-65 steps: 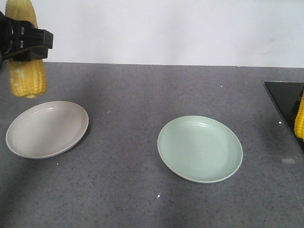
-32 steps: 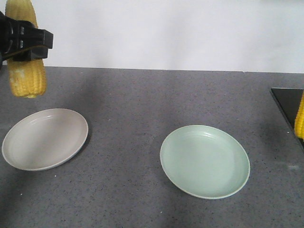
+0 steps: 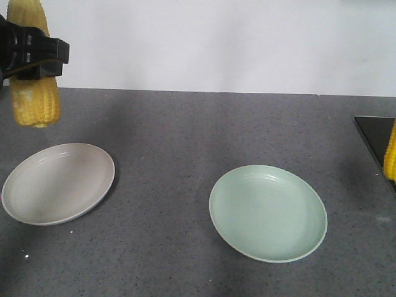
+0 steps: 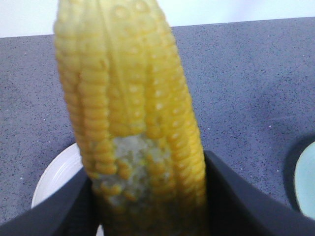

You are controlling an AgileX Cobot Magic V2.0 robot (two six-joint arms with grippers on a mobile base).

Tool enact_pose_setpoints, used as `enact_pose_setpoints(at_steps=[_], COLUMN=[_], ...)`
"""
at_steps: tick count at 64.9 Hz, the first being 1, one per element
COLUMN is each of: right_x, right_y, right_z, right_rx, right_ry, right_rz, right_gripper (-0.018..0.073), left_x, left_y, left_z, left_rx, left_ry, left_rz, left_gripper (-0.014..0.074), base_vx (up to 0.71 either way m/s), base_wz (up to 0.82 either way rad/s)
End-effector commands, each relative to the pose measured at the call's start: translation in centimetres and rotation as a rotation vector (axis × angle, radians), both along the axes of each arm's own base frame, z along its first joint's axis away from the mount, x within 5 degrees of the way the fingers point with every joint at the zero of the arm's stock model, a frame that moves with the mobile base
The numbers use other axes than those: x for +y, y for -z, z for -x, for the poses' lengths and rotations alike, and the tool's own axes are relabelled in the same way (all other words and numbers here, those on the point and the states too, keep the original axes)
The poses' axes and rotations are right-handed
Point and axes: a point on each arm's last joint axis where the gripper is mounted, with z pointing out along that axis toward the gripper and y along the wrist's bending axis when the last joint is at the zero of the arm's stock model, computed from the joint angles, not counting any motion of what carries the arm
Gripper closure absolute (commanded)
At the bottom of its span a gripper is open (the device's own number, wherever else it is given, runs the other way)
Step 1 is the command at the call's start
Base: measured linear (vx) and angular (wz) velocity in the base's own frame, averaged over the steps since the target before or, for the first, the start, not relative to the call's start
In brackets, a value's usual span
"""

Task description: Distribute corn equally

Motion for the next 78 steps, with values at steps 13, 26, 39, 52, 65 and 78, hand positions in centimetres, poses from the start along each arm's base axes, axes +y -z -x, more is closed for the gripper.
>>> enact_pose_setpoints(at_steps=[13, 26, 39, 52, 65, 78], right_x=[-0.13, -0.13, -0.13, -0.13, -0.13, -0.13], right_y=[-1.61, -1.61, -1.61, -1.61, -1.61, -1.61], right_z=[0.34, 0.34, 0.34, 0.34, 0.34, 0.34], right_rx=[-0.104, -0.104, -0.104, -0.104, -0.104, -0.104], right_ry=[0.023, 0.023, 0.023, 0.023, 0.023, 0.023], right_rz=[-0.002, -0.002, -0.002, -0.002, -0.002, -0.002], right_gripper=[0.0366, 0.0366, 0.0366, 0.0366, 0.0366, 0.0366], left_x=[0.26, 0.26, 0.26, 0.26, 0.26, 0.26], left_y=[-1.93, -1.93, -1.93, -1.93, -1.93, -1.93], left_z=[0.64, 0.64, 0.64, 0.64, 0.64, 0.64], left_rx=[-0.105, -0.105, -0.105, -0.105, -0.105, -0.105], left_ry=[0.000, 0.000, 0.000, 0.000, 0.000, 0.000], left_rz=[0.037, 0.037, 0.037, 0.037, 0.037, 0.037], left_gripper=[0.0524, 0.0524, 0.0524, 0.0524, 0.0524, 0.0524], base_vx=[0.00, 0.00, 0.00, 0.00, 0.00, 0.00], base_wz=[0.00, 0.00, 0.00, 0.00, 0.00, 0.00])
